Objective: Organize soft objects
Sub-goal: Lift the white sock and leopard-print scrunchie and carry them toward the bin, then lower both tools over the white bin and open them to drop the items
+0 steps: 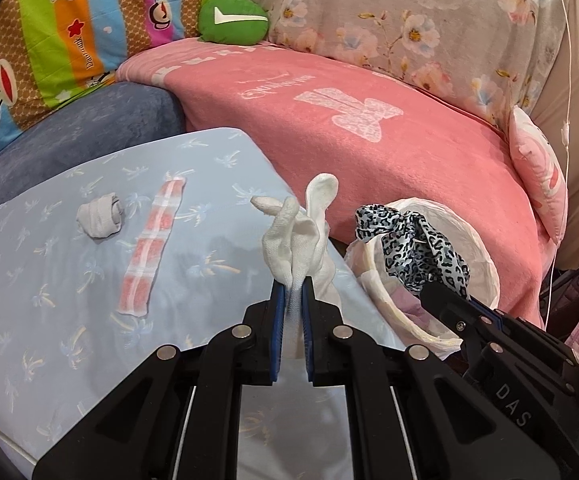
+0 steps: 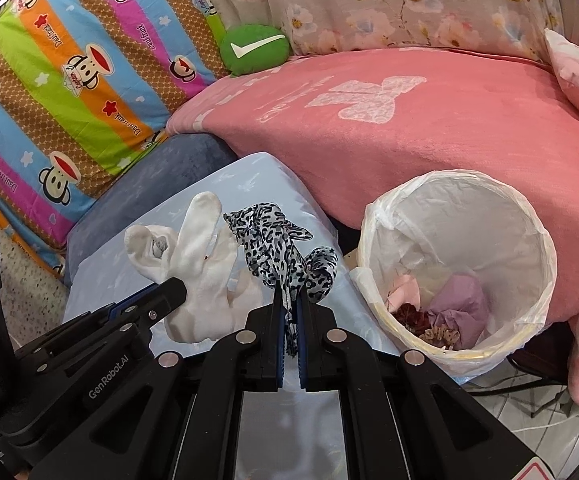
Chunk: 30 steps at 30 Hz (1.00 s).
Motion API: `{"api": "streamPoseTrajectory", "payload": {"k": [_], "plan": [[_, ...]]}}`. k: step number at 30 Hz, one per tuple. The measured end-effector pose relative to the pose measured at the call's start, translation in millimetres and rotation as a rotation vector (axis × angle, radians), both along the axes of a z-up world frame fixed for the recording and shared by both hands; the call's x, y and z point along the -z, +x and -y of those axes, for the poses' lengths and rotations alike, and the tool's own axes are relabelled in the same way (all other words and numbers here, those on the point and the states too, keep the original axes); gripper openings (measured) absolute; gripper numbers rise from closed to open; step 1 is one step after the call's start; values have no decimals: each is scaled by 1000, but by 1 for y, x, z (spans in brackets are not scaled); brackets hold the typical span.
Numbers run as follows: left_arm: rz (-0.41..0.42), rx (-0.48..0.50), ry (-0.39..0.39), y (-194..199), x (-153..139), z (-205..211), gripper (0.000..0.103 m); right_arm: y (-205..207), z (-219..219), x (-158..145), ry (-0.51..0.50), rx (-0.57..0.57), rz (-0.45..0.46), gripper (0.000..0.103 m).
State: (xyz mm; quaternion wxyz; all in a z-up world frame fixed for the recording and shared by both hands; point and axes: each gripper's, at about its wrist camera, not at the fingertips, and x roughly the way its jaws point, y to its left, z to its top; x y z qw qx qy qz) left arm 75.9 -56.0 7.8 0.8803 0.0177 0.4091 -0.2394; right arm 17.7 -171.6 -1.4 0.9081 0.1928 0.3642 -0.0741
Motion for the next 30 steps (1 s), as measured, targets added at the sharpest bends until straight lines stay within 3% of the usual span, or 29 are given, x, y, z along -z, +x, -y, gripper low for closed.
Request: {"api": "streamPoseTrajectory", "payload": {"k": [30], "plan": [[13,218,16,1,-7,123,11,-32,126,11,45,236,8,5]]}}
